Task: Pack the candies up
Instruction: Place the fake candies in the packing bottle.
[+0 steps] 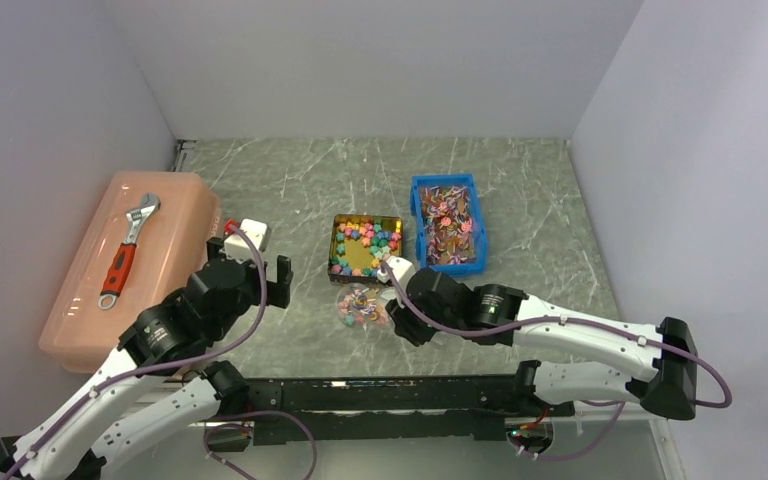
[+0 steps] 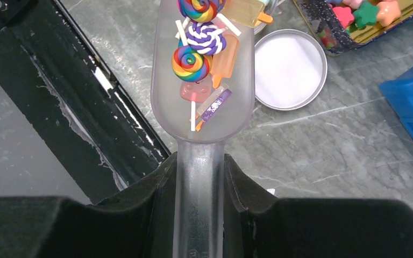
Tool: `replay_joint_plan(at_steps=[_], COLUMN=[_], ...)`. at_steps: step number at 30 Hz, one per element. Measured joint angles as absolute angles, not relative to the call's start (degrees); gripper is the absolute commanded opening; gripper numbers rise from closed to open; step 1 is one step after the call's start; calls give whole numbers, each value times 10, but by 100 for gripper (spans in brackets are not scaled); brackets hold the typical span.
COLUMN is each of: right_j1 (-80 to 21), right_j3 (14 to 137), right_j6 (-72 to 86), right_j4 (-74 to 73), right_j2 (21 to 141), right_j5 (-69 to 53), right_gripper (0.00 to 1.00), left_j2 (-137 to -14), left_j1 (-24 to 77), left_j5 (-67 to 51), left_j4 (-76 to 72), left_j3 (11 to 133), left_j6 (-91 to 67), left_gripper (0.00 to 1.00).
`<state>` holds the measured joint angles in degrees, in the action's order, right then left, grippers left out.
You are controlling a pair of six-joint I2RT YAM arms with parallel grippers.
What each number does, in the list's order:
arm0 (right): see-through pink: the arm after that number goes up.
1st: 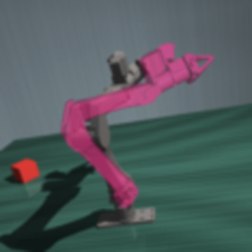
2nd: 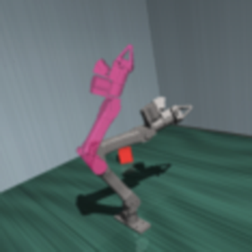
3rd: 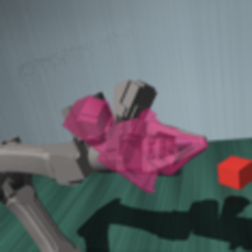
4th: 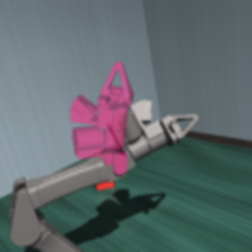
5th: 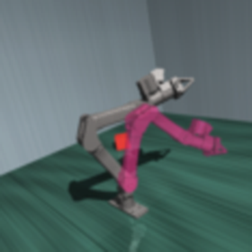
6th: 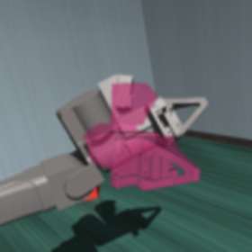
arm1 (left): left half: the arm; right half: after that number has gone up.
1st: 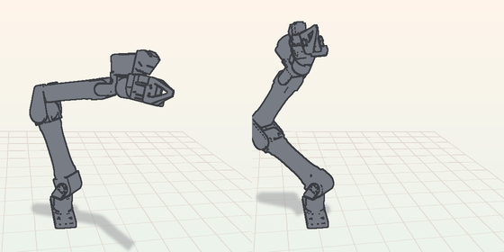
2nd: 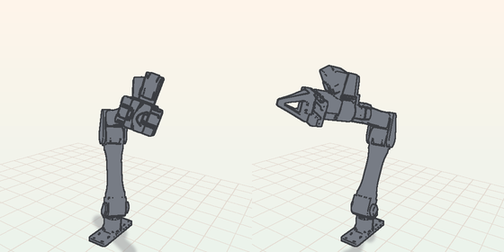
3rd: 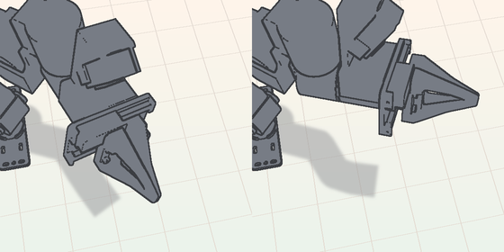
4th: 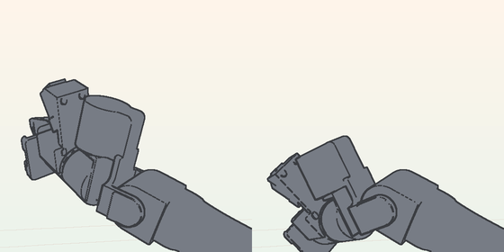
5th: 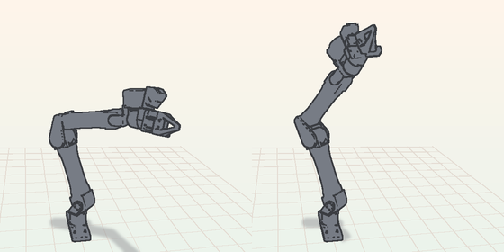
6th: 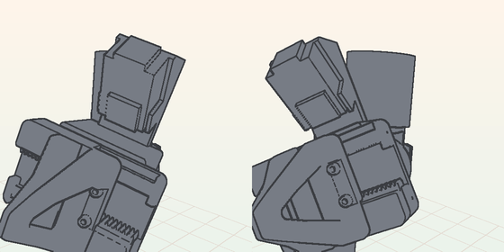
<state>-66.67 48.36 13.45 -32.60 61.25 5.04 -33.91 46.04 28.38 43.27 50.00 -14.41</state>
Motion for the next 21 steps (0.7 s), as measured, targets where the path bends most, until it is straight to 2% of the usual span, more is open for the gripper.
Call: replay_joint_plan(at_steps=[21], right_j1=[-668], right_j3=[622], right_j6=[139], right_j4=[-448], right_j2=[755], right_j5=[27], right_gripper=[0], left_j2=[-311], left_j1=[460], left_j5=[283], left_j4=[431], left_j3=[498], left_j6=[-144], left_gripper=[99])
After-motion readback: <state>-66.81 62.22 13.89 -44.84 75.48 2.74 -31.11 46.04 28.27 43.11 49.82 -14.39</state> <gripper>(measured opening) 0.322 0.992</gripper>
